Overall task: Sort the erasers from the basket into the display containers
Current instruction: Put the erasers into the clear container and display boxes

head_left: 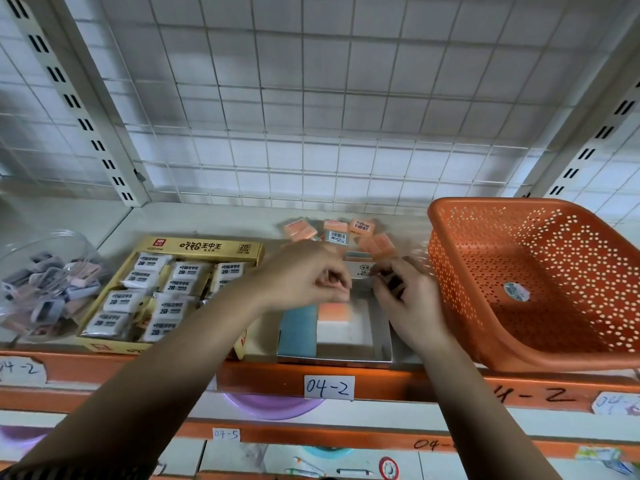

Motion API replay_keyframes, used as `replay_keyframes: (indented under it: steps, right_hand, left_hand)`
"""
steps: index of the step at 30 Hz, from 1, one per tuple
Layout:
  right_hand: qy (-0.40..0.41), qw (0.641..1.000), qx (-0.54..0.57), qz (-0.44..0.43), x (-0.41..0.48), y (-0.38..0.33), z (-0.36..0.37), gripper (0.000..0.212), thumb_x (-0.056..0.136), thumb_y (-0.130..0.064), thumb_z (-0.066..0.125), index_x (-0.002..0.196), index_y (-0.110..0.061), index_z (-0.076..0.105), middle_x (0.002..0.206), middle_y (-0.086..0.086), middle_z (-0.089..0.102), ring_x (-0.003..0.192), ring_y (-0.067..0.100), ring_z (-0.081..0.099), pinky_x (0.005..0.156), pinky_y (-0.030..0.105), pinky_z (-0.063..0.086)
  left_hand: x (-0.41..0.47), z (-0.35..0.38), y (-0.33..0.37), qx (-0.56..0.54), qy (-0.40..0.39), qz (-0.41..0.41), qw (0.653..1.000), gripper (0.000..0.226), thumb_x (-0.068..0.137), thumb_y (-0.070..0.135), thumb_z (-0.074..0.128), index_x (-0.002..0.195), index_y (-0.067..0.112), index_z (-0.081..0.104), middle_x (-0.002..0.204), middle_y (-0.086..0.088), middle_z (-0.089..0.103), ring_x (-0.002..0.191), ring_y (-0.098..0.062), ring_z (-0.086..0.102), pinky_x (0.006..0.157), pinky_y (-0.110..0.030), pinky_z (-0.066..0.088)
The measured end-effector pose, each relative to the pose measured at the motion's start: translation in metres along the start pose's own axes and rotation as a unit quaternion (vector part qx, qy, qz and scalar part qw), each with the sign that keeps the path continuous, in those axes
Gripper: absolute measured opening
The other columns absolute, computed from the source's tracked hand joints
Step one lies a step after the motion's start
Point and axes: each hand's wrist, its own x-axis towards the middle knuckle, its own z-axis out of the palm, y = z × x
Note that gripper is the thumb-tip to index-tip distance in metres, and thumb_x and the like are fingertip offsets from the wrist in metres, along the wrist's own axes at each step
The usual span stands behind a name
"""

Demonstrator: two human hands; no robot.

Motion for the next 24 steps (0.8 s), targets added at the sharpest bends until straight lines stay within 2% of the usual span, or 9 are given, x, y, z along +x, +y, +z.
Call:
replay_keyframes:
  steps: [2, 5, 11, 15, 18, 24]
  right_hand:
    - [0.014, 1.000, -0.003, -0.004, 0.003, -0.005, -0.002, 0.014, 0.080, 0.002, 0.071, 0.091, -0.007, 0.071, 0.092, 0.006, 0.064, 0.083, 0.008, 0.056, 0.074, 0.006, 0.039]
    - [-0.001, 0.999, -0.016, -0.027, 0.016, -0.015, -0.004, 0.012, 0.082, -0.003, 0.070, 0.091, -0.010, 0.072, 0.094, 0.001, 0.064, 0.080, 0.007, 0.058, 0.073, 0.006, 0.041]
    - [-0.060, 0.993, -0.088, -0.048, 0.070, -0.024, 0.013, 0.011, 0.085, -0.008, 0.068, 0.095, -0.007, 0.073, 0.095, 0.008, 0.069, 0.086, 0.021, 0.064, 0.075, 0.026, 0.049]
    - [-0.131, 0.981, -0.144, -0.009, 0.103, -0.025, 0.028, 0.022, 0.090, -0.015, 0.064, 0.111, -0.012, 0.071, 0.113, 0.006, 0.070, 0.103, 0.021, 0.063, 0.087, 0.027, 0.045]
    - [-0.178, 0.969, -0.170, 0.035, 0.120, -0.023, 0.038, 0.029, 0.092, -0.021, 0.062, 0.119, -0.015, 0.067, 0.123, 0.004, 0.066, 0.114, 0.020, 0.059, 0.095, 0.027, 0.042]
    - [-0.229, 0.947, -0.223, 0.037, 0.129, -0.018, 0.049, 0.026, 0.094, -0.024, 0.060, 0.117, -0.014, 0.069, 0.121, 0.005, 0.067, 0.111, 0.022, 0.059, 0.094, 0.029, 0.045]
  left_hand:
    - [-0.001, -0.016, -0.007, -0.033, 0.047, -0.018, 0.998, 0.014, 0.084, 0.028, 0.074, 0.097, 0.022, 0.074, 0.086, 0.017, 0.060, 0.076, 0.009, 0.053, 0.066, -0.008, 0.039]
    - [0.003, -0.035, -0.026, -0.049, 0.117, -0.070, 0.989, 0.009, 0.083, 0.024, 0.075, 0.091, 0.023, 0.075, 0.085, 0.014, 0.069, 0.076, 0.005, 0.060, 0.068, -0.016, 0.045]
    - [0.013, -0.028, -0.059, -0.070, 0.247, -0.146, 0.956, 0.005, 0.086, 0.018, 0.070, 0.088, 0.020, 0.074, 0.082, 0.011, 0.068, 0.077, 0.000, 0.060, 0.070, -0.017, 0.044]
    - [0.015, -0.016, -0.066, -0.119, 0.271, -0.154, 0.943, 0.006, 0.088, 0.018, 0.068, 0.086, 0.021, 0.073, 0.073, 0.022, 0.063, 0.069, 0.008, 0.056, 0.067, -0.015, 0.041]
    - [0.016, -0.013, -0.066, -0.130, 0.286, -0.151, 0.937, 0.008, 0.089, 0.018, 0.067, 0.085, 0.020, 0.073, 0.073, 0.020, 0.064, 0.068, 0.006, 0.057, 0.068, -0.017, 0.043]
    - [0.014, -0.012, -0.067, -0.104, 0.283, -0.140, 0.943, 0.008, 0.089, 0.019, 0.066, 0.084, 0.018, 0.073, 0.074, 0.016, 0.065, 0.070, 0.003, 0.057, 0.067, -0.020, 0.043]
